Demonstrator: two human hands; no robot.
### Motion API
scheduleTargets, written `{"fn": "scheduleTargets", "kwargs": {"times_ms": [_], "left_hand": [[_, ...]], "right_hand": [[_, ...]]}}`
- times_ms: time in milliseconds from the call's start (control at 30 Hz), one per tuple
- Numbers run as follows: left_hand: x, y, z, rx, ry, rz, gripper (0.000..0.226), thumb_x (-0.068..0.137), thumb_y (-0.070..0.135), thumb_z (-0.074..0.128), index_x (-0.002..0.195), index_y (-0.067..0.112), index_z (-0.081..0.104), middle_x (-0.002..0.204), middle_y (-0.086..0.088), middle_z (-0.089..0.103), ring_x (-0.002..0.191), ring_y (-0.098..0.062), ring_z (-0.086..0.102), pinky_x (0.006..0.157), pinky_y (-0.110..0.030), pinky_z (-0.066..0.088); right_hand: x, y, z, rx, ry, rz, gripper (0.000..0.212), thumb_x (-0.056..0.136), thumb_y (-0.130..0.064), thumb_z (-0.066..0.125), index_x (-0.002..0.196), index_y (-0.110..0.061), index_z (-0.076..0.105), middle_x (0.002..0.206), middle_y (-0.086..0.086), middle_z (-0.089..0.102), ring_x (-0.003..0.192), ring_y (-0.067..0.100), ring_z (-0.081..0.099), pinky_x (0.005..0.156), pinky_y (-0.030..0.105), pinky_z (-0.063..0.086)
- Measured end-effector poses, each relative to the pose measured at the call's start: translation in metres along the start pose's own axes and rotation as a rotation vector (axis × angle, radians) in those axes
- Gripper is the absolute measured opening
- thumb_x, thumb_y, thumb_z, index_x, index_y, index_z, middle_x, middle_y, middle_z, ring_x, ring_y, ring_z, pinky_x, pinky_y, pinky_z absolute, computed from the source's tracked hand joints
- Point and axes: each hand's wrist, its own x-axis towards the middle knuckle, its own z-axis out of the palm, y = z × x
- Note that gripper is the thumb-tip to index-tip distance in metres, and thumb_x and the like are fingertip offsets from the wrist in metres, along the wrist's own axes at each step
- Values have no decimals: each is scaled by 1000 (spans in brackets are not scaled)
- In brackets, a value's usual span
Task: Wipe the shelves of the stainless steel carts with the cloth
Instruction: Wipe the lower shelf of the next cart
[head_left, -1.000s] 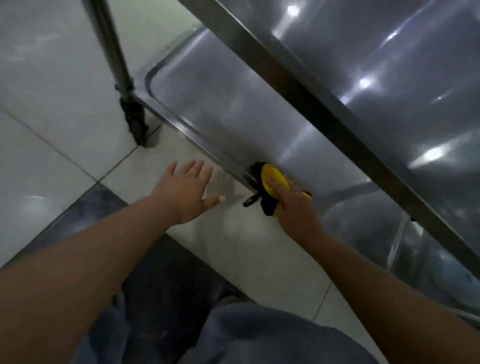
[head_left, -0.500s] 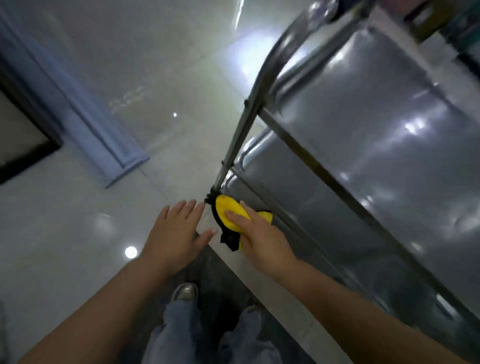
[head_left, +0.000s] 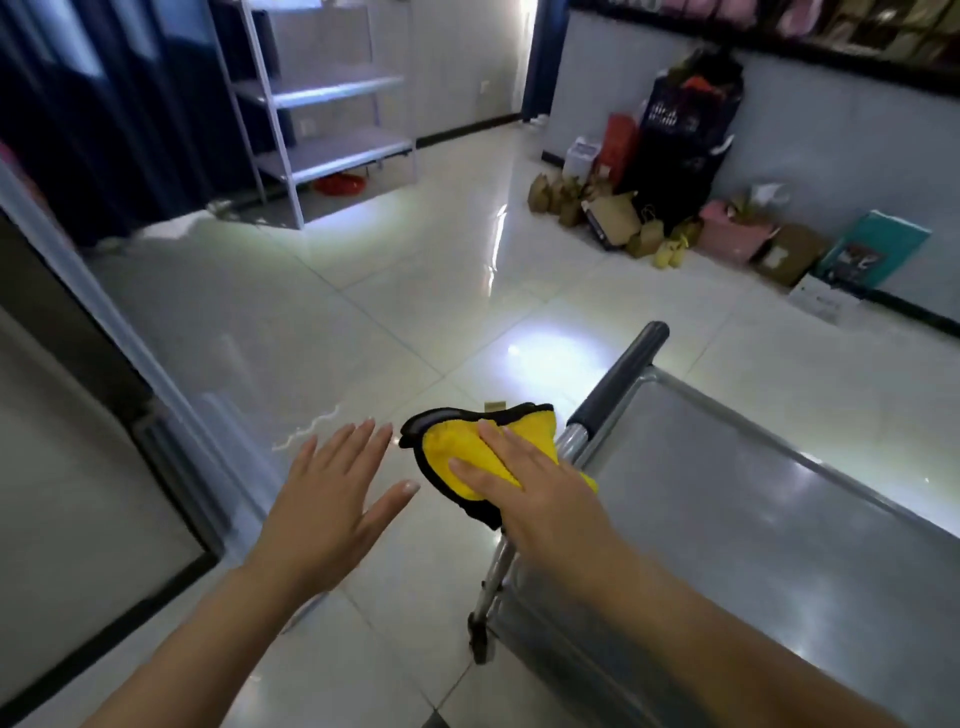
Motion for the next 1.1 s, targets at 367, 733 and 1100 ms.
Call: {"fn": "scheduleTargets", "kwargs": {"times_ms": [367,733,1100], "left_hand": [[164,-21,-43,103,45,-8,111,61,85,-25,153,28,3,161,7,8,148,-10,4,120,-35,-4],[387,-66,-17,197,-136,249,110,62,81,-21,154,26,4,162,2,8,148,-14,7,121,-40,0],[552,-35,4,228,-168,465,113,61,82,-26,154,24,4,162,1,7,149,-16,7,121,-40,0]], "right_hand": [[130,114,12,-136,86,-13,82,56,7,80,127,-28,63,138,11,55,118,36,59,64,42,54],[234,188,59,-163,61,340,80,50,7,83,120,-28,68,134,10,59,112,36,63,57,41,52],[280,304,81,-116,4,574,75,59,8,80,124,-26,65,136,14,56,112,40,62,60,45,54]]}}
